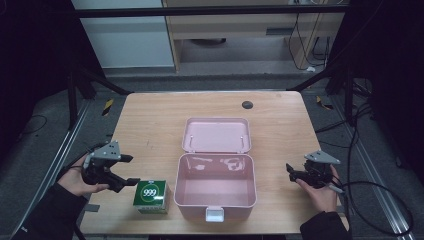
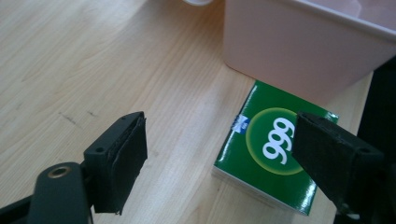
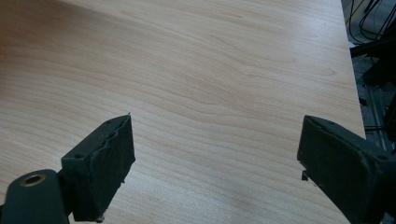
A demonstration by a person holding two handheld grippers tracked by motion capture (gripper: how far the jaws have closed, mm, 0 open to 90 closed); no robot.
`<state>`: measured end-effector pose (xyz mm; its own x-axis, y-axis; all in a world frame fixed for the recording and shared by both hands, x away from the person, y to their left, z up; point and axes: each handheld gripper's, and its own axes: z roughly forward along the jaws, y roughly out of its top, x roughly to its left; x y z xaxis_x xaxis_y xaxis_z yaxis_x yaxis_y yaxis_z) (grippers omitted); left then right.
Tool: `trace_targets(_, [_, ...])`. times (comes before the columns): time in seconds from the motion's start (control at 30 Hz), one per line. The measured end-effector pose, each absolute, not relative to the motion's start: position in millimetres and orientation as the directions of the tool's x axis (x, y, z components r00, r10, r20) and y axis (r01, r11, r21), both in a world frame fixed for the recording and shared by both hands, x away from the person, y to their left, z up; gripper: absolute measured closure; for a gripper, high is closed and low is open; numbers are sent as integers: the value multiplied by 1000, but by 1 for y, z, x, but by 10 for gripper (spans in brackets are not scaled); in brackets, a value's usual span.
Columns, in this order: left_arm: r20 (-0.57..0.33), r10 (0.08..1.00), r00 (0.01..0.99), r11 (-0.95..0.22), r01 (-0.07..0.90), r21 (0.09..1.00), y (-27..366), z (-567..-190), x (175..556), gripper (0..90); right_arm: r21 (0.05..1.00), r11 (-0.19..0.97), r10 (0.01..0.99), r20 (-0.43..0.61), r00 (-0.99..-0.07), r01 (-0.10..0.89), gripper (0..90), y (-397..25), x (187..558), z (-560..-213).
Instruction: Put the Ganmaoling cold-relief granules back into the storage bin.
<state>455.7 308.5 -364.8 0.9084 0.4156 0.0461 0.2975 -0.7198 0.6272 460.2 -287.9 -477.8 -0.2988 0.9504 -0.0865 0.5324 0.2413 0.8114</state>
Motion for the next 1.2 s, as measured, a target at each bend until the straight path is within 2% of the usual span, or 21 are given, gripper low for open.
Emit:
trace_targets(0.57, [76, 238, 968, -851, 171, 497, 282, -375, 446, 101, 799, 275, 941, -110, -320, 534, 71, -288, 462, -480])
trace_targets(1.2, [74, 140, 987, -909, 99, 405, 258, -389, 442, 64, 787, 292, 936, -118, -332, 544, 58, -286, 462, -483])
